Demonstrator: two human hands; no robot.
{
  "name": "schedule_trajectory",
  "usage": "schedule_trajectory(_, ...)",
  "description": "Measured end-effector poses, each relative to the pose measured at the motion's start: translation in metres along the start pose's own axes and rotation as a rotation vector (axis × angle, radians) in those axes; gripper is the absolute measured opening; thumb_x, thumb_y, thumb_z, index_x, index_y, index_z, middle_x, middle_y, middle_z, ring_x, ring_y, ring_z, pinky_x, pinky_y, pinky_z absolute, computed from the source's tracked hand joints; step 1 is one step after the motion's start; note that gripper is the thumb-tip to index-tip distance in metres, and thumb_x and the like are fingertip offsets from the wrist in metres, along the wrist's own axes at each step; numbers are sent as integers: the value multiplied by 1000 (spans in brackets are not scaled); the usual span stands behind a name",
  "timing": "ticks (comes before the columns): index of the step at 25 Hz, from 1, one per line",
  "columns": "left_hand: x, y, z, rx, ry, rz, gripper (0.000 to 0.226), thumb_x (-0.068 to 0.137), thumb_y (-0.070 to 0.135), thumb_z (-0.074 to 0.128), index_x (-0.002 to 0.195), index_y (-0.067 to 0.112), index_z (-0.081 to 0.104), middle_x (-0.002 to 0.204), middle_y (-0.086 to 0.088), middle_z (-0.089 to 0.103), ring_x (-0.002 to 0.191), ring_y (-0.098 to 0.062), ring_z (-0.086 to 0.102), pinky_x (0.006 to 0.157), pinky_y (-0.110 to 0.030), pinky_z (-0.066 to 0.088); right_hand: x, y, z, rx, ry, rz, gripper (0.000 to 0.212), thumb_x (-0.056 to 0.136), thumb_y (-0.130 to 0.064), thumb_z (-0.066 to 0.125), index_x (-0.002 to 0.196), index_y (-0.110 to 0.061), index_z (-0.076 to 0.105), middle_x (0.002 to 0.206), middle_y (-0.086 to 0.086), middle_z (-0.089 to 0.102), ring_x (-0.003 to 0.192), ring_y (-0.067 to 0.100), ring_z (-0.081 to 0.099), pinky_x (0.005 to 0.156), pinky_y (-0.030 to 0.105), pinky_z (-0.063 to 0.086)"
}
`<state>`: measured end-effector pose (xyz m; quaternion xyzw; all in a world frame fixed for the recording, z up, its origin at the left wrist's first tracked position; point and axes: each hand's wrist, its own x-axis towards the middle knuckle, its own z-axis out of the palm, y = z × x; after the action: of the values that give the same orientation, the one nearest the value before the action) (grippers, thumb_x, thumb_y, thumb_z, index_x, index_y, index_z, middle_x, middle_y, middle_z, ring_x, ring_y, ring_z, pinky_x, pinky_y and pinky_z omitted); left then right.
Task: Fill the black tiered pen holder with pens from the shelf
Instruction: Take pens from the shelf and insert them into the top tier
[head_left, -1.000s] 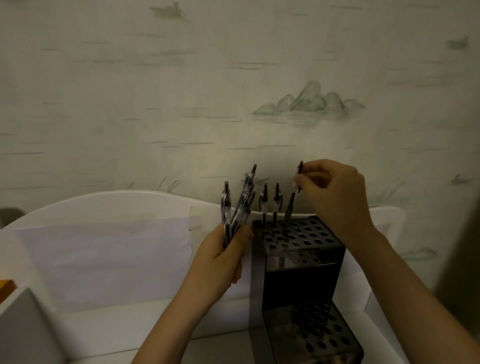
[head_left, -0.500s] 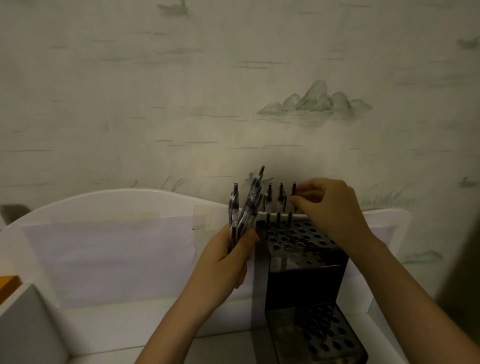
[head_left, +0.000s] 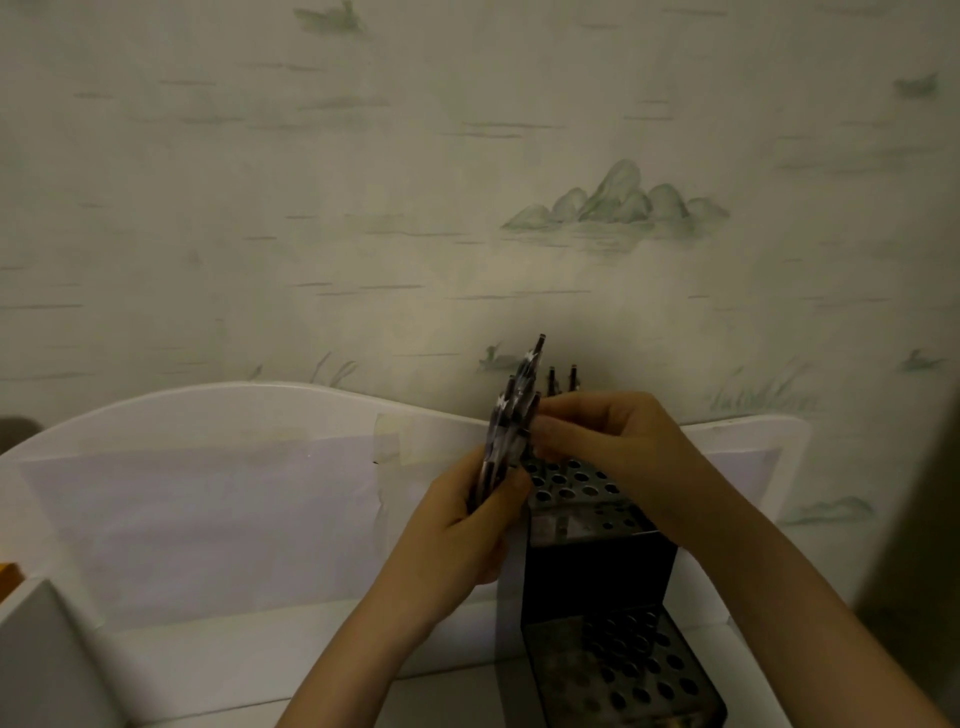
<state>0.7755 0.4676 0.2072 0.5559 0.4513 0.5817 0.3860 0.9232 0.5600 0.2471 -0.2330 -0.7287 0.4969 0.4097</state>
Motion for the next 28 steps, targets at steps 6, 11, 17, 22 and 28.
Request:
schedule_trajectory(6,1,-3,-1,-2,16,2,36,95,28,49,96,-7,51,54,0,34,40,-10,29,38,-19,26,3,8,-3,162,58,14,23,74,-23,71,93,-12,77,92,12,76,85,25,72,74,26,58)
schedule_trajectory(11,1,-7,-5,57,66,-3,31,100,23,44,105,-5,56,50,6,38,39,-9,32,38,-20,27,9,-6,-30,225,333,-79,15,89,-3,62,90,-10,75,86,12,76,80,27,73,72,29,59)
schedule_trajectory(17,3,-6,-6,58,98,6,24,101,21,45,100,2,60,50,6,36,40,-10,30,38,-20,26,16,-25,-51,-227,591,-310,17,85,-7,69,87,-22,74,73,-2,74,71,17,72,71,25,58)
schedule_trajectory(22,4,-5,-5,49,100,0,24,100,21,45,100,3,61,51,4,36,41,-10,30,39,-20,26,22,-12,-47,-600,586,-392,13,87,-13,68,97,-16,75,78,-13,70,71,1,67,68,5,49)
schedule_trajectory(28,2,-4,-5,62,107,6,25,100,21,45,101,0,59,50,4,36,41,-11,30,39,-21,26,30,0,-44,-634,571,-399,12,87,-14,70,98,-14,75,74,-18,65,72,-10,64,68,2,47)
